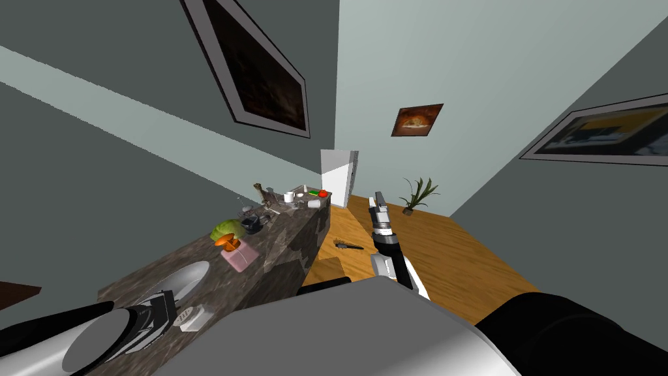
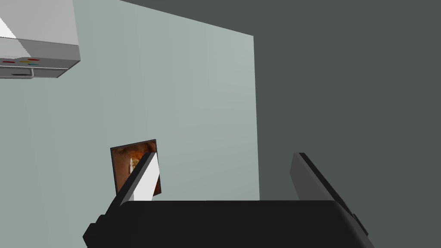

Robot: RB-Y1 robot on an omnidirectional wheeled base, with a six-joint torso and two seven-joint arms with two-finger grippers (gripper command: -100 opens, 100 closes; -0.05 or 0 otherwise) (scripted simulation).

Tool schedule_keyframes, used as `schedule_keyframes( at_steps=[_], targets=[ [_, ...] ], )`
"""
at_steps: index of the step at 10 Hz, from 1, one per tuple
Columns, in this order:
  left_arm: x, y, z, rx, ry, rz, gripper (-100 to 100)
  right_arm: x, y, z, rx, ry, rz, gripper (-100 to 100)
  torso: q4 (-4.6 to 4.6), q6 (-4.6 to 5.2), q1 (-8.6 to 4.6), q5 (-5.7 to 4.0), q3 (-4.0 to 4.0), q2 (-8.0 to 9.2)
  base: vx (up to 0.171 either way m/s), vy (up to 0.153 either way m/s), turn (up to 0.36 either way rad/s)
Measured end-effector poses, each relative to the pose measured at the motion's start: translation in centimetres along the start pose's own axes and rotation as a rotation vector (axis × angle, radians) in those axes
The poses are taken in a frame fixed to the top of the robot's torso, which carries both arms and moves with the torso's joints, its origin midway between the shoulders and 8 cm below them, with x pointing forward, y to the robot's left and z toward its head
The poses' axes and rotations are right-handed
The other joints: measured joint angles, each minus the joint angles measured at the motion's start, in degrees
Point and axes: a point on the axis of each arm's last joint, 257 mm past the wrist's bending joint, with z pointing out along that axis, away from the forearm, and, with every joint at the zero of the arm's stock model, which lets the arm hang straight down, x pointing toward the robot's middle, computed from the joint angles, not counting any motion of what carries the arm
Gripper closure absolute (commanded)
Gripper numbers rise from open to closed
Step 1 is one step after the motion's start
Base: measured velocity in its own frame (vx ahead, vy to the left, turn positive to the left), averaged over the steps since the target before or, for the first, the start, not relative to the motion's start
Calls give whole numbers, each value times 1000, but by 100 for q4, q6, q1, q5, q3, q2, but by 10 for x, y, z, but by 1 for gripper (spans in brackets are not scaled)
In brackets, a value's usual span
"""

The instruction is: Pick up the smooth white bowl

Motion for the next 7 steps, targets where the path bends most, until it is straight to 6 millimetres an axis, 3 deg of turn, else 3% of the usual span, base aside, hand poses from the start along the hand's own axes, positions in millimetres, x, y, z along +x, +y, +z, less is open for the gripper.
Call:
schedule_keyframes(
  at_steps=[1, 2, 3, 6, 7],
  targets=[
    [0, 1, 0, -2, -1, 1, 100, 0, 0, 0, 0, 0, 0, 0, 2, 1, -2, -2, 0, -2, 0, 0, 0],
    [0, 1, 0, -3, -1, 1, 0, 0, 0, 0, 0, 0, 0, 0, 3, 0, -4, -3, 0, -2, 0, 0, 0],
    [0, 1, 0, -3, -1, 1, 100, 0, 0, 0, 0, 0, 0, 0, 3, 0, -4, -3, 1, -2, -3, -5, -26],
    [3, -2, -14, 1, 4, 17, 100, 0, 0, 0, 0, 0, 0, 0, 9, -5, -15, -9, 7, 5, -5, -5, -2],
    [3, -1, -14, -1, 4, 17, 0, 0, 0, 0, 0, 0, 0, 0, 9, -6, -12, -8, 7, 5, 0, 0, 0]
  ],
)
